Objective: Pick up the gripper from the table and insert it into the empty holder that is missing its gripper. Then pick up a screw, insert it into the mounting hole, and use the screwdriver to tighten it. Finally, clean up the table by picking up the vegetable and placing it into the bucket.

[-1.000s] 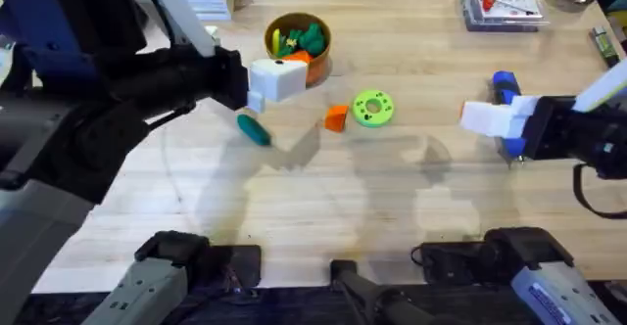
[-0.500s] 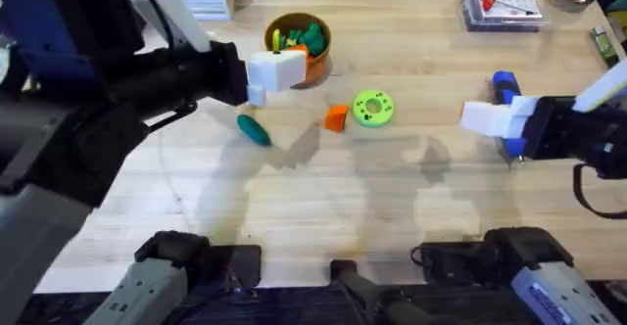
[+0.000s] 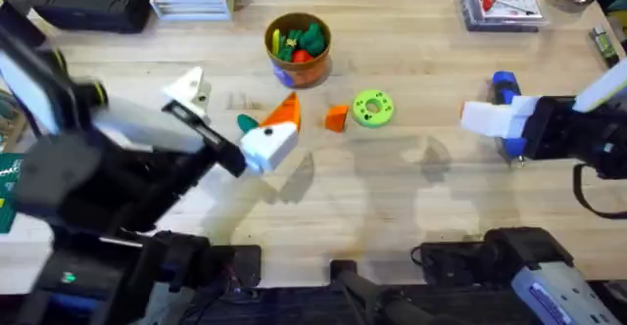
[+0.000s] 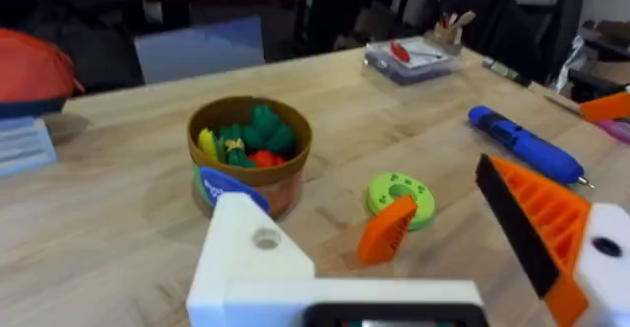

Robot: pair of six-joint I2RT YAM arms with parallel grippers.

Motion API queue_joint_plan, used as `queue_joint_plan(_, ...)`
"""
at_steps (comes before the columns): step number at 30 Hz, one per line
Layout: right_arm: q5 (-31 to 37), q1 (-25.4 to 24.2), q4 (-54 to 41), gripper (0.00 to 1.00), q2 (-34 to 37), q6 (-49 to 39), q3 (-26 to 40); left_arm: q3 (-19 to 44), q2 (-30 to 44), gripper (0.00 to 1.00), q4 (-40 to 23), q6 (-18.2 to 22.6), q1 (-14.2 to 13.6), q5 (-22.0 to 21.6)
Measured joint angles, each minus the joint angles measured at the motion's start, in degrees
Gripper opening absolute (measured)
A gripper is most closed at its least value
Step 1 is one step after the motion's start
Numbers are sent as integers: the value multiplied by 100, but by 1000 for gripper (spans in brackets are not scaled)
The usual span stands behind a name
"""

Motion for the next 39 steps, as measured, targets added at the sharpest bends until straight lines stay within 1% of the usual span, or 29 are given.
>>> queue_joint_plan(6,0,0,0,994,1,0,0,-997,-1067,985,758,0,1,52)
queue_joint_plan(9,0,0,0,994,1,0,0,-1342,-1382,985,1157,0,-1,113)
queue_joint_plan(11,0,0,-2,994,0,0,0,-1489,-1441,985,1364,-1,-5,125)
queue_joint_plan(17,0,0,0,994,1,0,0,-1564,-1442,985,1362,28,-42,137)
queue_joint_plan(21,0,0,0,994,1,0,0,-1564,-1441,985,891,65,-70,139)
queue_joint_plan(23,-1,0,-1,994,1,0,0,-1564,-1441,985,518,68,-161,153)
queue_joint_plan(24,0,0,-1,994,0,0,0,-1564,-1432,985,465,69,-217,175)
queue_joint_plan(32,-1,0,-2,993,0,0,0,-1562,-1441,985,460,69,-712,335)
queue_joint_plan(33,0,0,-2,994,1,0,0,-1562,-1441,985,460,69,-954,363)
queue_joint_plan(36,0,0,-2,994,-1,0,0,-1562,-1441,985,460,69,-1190,413)
queue_joint_plan(39,-1,0,-1,994,0,0,0,-1562,-1440,985,460,69,-1285,427)
